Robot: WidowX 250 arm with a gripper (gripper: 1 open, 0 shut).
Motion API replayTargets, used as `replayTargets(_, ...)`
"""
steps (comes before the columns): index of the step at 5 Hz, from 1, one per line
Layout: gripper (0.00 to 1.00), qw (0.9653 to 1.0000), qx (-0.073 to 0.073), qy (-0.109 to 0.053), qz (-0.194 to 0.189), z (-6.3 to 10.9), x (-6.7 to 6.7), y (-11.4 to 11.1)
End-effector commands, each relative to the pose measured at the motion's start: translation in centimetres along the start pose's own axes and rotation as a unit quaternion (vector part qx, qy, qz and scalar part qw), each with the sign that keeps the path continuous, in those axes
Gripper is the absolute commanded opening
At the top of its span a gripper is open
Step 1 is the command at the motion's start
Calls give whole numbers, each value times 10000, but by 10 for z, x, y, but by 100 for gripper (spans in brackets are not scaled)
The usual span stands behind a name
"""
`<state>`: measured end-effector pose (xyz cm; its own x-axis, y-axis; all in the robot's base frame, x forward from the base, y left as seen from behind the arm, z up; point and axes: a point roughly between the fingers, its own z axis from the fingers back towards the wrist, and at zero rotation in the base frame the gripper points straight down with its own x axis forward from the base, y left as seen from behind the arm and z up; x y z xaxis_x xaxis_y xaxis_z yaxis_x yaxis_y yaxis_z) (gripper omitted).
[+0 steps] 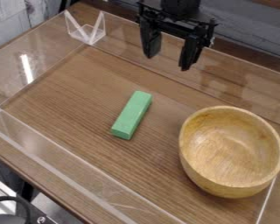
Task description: Put the green block in the brown bowl
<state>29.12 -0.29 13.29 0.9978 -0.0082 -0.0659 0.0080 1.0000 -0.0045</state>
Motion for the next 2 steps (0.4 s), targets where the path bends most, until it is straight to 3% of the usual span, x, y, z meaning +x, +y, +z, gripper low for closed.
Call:
replayTargets(1,100,10000,-7,11,-18,-16,-3,12)
replayTargets(2,100,10000,-24,35,-83,-43,-12,27)
